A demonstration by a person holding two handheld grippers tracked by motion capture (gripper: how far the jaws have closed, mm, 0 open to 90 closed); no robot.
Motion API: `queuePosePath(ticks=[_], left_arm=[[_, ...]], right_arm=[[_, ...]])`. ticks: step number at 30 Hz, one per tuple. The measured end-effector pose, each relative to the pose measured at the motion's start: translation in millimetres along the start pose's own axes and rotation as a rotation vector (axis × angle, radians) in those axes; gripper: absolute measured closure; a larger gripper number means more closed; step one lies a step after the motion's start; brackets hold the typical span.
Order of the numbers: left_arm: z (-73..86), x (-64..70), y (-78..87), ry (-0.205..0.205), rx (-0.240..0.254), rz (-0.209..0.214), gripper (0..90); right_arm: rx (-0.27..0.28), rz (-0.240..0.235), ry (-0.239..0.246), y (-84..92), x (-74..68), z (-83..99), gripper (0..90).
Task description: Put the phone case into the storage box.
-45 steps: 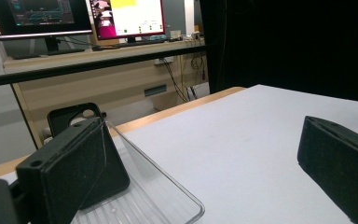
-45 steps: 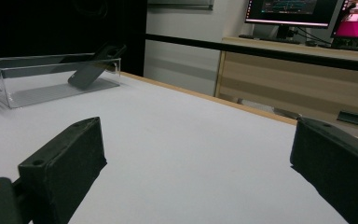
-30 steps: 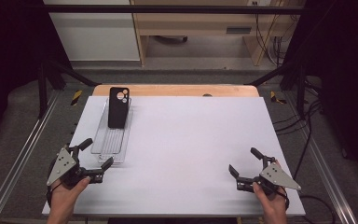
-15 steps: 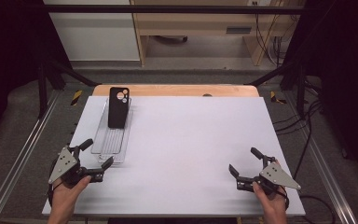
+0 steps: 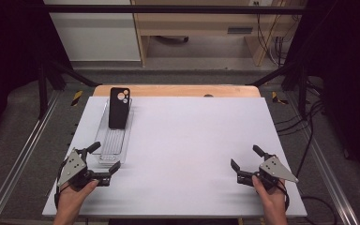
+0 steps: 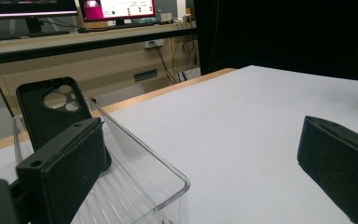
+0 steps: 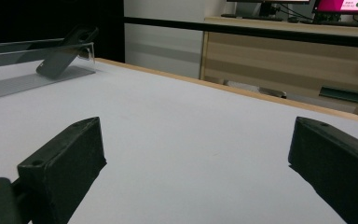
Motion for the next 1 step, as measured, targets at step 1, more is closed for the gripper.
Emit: queuePosePath(ticks=[1], left_arm=[[0.3,-0.1,0.2,-0.004,-0.004,-0.003,0.6]], right_arm=[[0.002,0.001,-0.002,0.8,-0.5,-0.4,3.7]])
Point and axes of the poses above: each handheld gripper's, and its own axes: y roughly backward along the jaws, z roughly out of its underside, x roughly to its right, the point moved 5 cm from there along -y, roughly forward along the jaws, and after that the axes turned 4 degrees about x, right-handed, at the moved point
